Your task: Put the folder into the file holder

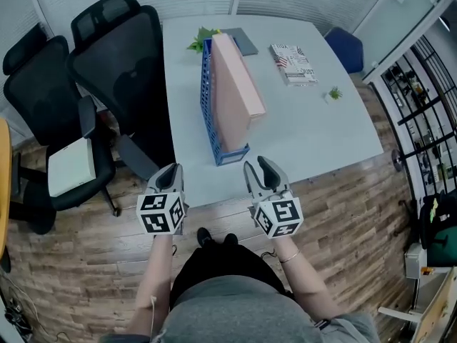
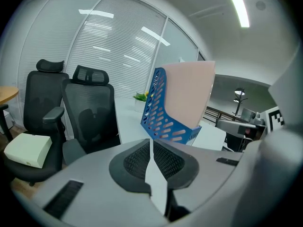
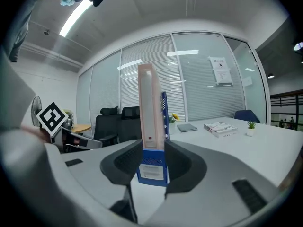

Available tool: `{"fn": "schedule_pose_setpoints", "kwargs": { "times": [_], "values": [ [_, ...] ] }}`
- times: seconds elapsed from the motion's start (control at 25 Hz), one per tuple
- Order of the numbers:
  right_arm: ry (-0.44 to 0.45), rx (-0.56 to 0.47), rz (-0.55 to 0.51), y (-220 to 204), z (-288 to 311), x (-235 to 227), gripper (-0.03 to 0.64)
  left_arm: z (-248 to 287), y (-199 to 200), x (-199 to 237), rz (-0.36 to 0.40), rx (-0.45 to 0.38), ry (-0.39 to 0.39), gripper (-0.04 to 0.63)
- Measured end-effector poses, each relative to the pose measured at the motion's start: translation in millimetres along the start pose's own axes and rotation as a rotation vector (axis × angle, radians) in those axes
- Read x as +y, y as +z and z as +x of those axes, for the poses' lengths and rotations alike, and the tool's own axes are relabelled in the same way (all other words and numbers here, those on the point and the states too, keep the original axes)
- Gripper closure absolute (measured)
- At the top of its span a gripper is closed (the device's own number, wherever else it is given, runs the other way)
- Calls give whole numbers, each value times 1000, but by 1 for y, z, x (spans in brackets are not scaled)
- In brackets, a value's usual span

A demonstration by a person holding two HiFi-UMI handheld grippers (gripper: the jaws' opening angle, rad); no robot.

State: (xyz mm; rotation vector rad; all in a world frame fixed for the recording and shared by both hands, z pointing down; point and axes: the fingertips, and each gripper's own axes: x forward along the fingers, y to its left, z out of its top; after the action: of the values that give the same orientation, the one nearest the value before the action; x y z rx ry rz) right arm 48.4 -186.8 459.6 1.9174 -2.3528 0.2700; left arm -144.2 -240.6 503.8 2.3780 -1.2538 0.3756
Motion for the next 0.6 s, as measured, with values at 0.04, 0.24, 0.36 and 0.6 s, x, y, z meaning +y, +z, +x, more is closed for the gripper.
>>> {"fn": "schedule_pose_setpoints", "kwargs": {
  "times": [0.04,0.24,0.36,0.6],
  "values": [
    [0,-1,6,0,-4,-2,479,0,0,-3,0,0,0,560],
    [3,-2,32,-3,-17,-3,536,-6,-1,-11,-10,-11,11,560],
    [6,4,65,-8,-27,-5,575,-14,-2,-17,-14,-21,26,560],
    [11,25,95,-18,-46,-14,612,-21,-5,-33,4,-21,42,560]
  ]
}}
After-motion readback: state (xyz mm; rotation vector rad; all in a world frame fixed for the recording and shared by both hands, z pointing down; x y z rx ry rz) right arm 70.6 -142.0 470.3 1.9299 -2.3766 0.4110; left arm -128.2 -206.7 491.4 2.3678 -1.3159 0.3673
